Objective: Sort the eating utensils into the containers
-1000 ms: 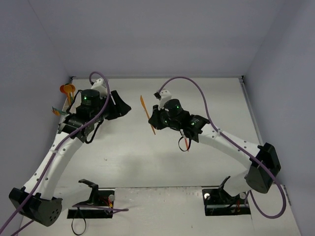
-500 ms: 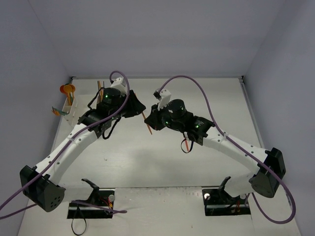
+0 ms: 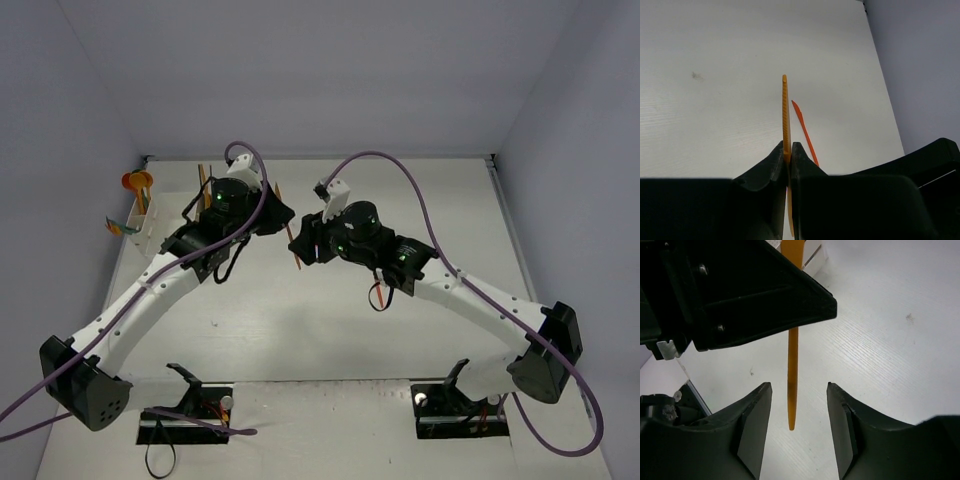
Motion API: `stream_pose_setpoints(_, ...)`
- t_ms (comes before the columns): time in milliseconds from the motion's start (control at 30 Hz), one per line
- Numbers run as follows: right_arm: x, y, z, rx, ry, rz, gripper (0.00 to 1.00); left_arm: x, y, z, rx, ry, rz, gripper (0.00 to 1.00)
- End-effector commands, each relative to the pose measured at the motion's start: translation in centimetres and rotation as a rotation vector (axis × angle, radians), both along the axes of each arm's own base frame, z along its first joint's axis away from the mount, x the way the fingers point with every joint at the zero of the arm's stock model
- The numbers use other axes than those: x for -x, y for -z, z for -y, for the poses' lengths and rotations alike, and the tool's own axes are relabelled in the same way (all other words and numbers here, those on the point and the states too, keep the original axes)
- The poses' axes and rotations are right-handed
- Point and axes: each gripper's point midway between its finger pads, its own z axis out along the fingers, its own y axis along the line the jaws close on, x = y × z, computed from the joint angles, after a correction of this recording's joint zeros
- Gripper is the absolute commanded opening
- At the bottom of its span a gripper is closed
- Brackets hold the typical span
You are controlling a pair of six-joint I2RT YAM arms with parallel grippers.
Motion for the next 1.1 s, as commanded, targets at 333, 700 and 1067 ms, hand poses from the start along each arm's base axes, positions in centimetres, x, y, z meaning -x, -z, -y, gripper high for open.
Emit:
stream_pose_setpoints(333, -2.9, 0.7, 8.9, 0.054, 0.230, 0.030, 0.58, -7.1, -7.4, -16.9, -0.530, -0.390, 0.333, 0.00)
stream_pose_setpoints(700, -2.3, 2.4, 12.1, 0.132, 0.270, 0.024, 0.57, -15.1, -4.2, -21.3, -0.658, -0.455, 0.373, 0.03)
stream_pose_setpoints(1067, -2.1, 4.2, 14.0, 0.195, 0.317, 0.006, 0.57, -15.6, 1.7, -22.4, -0.708, -0.461, 0.318, 0.11)
